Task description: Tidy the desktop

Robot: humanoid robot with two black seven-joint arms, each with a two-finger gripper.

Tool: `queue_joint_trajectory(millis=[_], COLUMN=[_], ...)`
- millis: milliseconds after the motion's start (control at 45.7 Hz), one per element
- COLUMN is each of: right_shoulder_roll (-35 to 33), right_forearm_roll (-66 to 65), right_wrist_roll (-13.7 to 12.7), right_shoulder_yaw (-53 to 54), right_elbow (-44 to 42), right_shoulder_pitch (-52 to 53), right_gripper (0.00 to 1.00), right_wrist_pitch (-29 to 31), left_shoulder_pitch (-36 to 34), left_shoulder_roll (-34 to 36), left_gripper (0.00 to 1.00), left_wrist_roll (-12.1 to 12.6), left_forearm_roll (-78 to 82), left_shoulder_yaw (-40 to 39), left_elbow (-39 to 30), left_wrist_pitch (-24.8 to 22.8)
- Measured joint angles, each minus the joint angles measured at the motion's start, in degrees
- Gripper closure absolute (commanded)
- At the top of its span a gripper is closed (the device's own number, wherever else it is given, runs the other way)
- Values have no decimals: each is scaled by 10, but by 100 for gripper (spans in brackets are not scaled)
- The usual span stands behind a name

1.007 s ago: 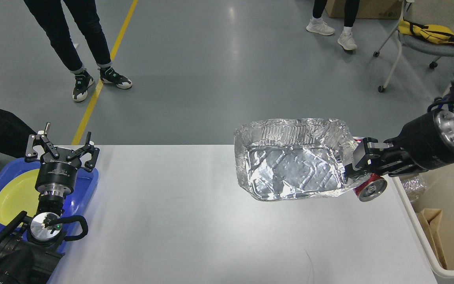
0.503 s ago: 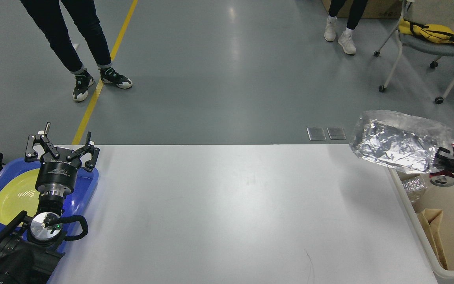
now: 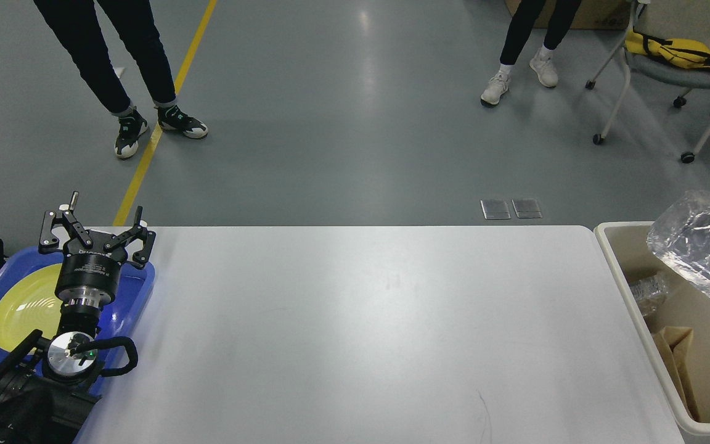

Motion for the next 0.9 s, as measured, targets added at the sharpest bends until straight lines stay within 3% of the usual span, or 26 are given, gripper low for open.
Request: queue_joint_trajectory(millis=[22,44,66,88,109,131,591,766,897], right_shoulder_roll=[2,6,9,12,16,18,43,68,86], right_forearm_roll=[2,3,4,4,5,5,4,4,2], right_wrist_roll=[-2,-4,-5,-6,-6,-6,-5,-2,-1], right_shoulder_yaw=[1,1,2,3,3,3,5,-3,-5], right_elbow=[0,-1,-1,-1,-1,-1,-1,-5,-6], right_shoulder_pitch=[-2,-6,-9,-13,-17,-21,-39,-34,4], right_gripper=[97,63,4,0,5,0,0,0,0], right_wrist_pitch=[-6,-11,-14,-16,-18,-20,-27,-77,-83], left_shoulder_pitch=[0,0,0,0,0,0,0,0,0], left_shoulder_roll=[0,0,0,0,0,0,0,0,0], left_gripper=[3,3,3,3,3,3,3,3,3], left_wrist_roll=[0,0,0,0,0,0,0,0,0], left_forearm_roll=[0,0,0,0,0,0,0,0,0], left_shoulder_yaw=[0,0,0,0,0,0,0,0,0], left_elbow=[0,0,0,0,0,0,0,0,0], left_wrist_pitch=[0,0,0,0,0,0,0,0,0])
